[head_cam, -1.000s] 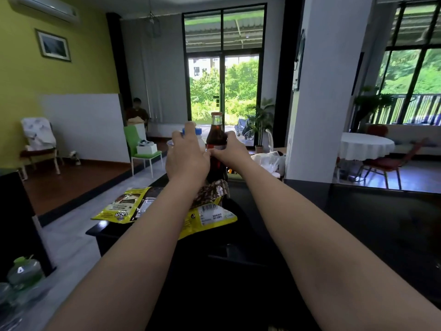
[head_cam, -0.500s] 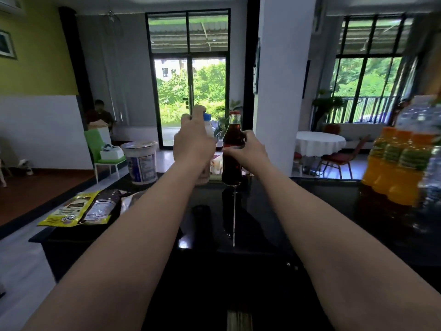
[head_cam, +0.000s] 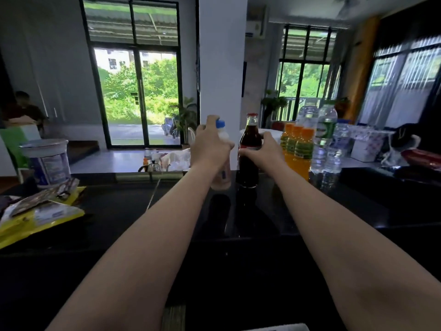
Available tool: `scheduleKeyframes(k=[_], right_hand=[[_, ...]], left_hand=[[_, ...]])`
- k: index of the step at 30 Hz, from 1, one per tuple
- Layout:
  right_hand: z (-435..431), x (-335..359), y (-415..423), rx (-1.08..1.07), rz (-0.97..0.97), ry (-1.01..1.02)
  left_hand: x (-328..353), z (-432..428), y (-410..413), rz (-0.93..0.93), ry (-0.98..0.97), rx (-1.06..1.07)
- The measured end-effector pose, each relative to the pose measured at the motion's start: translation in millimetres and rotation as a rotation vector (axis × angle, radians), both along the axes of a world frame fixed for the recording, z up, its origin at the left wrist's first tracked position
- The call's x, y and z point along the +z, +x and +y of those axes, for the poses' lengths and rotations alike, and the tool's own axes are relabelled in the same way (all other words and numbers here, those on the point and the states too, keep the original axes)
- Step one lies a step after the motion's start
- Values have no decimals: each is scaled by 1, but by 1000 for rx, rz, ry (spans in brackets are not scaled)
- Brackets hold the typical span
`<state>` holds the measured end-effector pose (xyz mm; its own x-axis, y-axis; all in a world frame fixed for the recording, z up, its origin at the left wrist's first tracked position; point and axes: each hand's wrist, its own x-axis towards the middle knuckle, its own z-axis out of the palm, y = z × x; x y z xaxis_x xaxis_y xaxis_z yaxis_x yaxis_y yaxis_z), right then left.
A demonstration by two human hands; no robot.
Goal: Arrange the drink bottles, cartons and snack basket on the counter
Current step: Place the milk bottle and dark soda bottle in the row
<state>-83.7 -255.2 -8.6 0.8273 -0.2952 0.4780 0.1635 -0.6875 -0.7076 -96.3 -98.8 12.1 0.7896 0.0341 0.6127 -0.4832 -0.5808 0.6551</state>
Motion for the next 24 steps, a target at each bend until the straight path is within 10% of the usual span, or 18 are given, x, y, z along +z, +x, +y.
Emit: scheduleKeyframes(k=[24], right_hand=[[-55, 5, 4, 1, -78, -33]], left_hand=[[-28, -56, -8, 95, 103, 76]])
